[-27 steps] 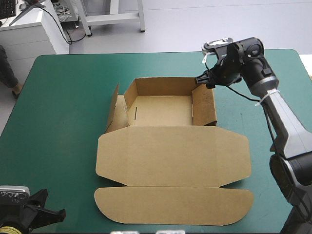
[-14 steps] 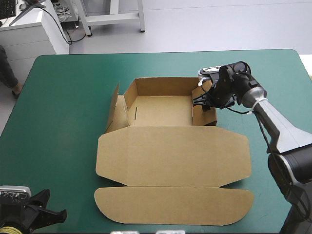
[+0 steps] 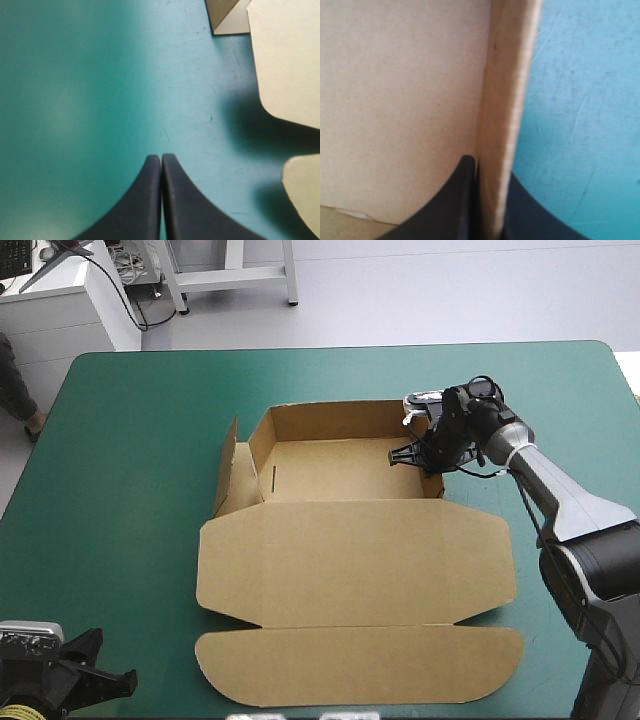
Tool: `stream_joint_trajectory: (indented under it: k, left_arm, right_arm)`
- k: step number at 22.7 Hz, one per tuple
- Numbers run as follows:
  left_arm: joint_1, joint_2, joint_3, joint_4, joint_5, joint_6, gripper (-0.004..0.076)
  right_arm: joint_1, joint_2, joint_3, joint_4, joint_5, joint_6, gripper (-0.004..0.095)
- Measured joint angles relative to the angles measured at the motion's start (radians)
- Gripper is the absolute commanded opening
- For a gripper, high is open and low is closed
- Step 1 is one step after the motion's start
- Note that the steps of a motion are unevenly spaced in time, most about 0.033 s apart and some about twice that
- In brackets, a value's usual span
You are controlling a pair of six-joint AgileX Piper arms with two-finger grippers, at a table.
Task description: Fold the box
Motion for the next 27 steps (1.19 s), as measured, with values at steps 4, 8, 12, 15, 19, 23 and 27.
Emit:
stream_joint_trajectory:
  k: [4,8,12,15,19,23,27]
  left_arm:
    - [0.0,0.0,0.0,0.0,0.0,0.0,-0.0008]
    - [0.0,0.0,0.0,0.0,0.0,0.0,-0.0008]
    - [0.0,0.0,0.0,0.0,0.0,0.0,-0.0008]
    - [0.0,0.0,0.0,0.0,0.0,0.0,-0.0008]
    - [0.0,0.0,0.0,0.0,-0.004,0.001,0.0051]
    - [0.0,0.0,0.0,0.0,-0.012,0.008,0.0359]
    - [0.0,0.0,0.0,-0.014,-0.09,0.009,0.0516]
  right_arm:
    - [0.0,0.0,-0.021,-0.008,0.057,0.0,-0.0019]
    - [0.0,0.001,-0.095,-0.051,0.145,-0.001,-0.0019]
    - [0.0,-0.022,-0.22,-0.111,0.205,-0.002,-0.0019]
    - [0.0,-0.094,-0.289,-0.125,0.212,-0.003,-0.0019]
    - [0.0,-0.218,-0.31,-0.138,0.218,-0.003,-0.0019]
    - [0.0,-0.299,-0.31,-0.168,0.218,-0.007,-0.0019]
    - [0.0,-0.319,-0.31,-0.168,0.219,-0.015,-0.0019]
